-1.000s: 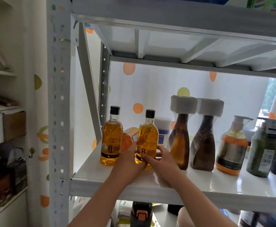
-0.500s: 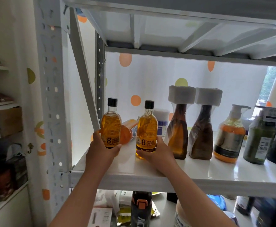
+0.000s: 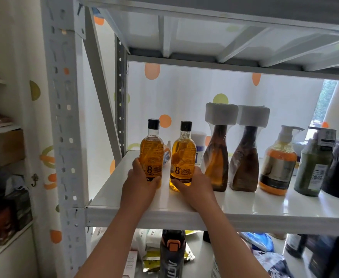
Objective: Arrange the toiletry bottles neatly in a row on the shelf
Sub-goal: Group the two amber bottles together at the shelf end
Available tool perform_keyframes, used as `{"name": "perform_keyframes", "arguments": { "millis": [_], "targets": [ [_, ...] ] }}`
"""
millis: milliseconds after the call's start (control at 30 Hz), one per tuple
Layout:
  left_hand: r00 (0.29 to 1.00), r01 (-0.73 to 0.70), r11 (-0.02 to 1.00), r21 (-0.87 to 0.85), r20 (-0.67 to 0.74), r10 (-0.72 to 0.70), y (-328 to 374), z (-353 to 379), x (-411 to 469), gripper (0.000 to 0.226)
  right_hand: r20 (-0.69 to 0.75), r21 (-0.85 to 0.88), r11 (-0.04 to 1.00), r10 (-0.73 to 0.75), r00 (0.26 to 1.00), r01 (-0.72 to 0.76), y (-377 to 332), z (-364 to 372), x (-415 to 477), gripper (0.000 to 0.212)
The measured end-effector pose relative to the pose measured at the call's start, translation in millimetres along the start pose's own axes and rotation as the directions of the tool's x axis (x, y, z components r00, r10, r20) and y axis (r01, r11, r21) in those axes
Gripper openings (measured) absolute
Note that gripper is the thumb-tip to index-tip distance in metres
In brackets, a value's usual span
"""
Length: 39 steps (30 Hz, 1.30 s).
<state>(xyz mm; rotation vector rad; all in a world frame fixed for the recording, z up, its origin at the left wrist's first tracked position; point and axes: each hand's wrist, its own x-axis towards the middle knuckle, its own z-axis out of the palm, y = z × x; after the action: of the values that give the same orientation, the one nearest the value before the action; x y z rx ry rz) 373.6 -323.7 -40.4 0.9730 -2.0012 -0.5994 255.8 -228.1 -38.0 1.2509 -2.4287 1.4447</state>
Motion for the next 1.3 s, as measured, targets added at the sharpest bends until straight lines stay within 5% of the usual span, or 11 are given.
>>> {"name": "perform_keyframes", "arguments": {
  "millis": [933, 1300],
  "targets": [
    [0.963, 0.206, 0.975, -0.078, -0.160, -0.216, -13.4, -0.3, 6.9, 0.084, 0.047, -0.144, 0.989, 0.032, 0.998, -0.025, -22.9, 18.6, -3.2, 0.061],
    [0.955, 0.207, 0.968, -0.145, -0.184, -0.232, -11.9, -4.2, 8.2, 0.086, 0.040, -0.045, 0.999, 0.014, 0.999, -0.012, -22.1, 14.9, -6.8, 0.058]
  ]
}}
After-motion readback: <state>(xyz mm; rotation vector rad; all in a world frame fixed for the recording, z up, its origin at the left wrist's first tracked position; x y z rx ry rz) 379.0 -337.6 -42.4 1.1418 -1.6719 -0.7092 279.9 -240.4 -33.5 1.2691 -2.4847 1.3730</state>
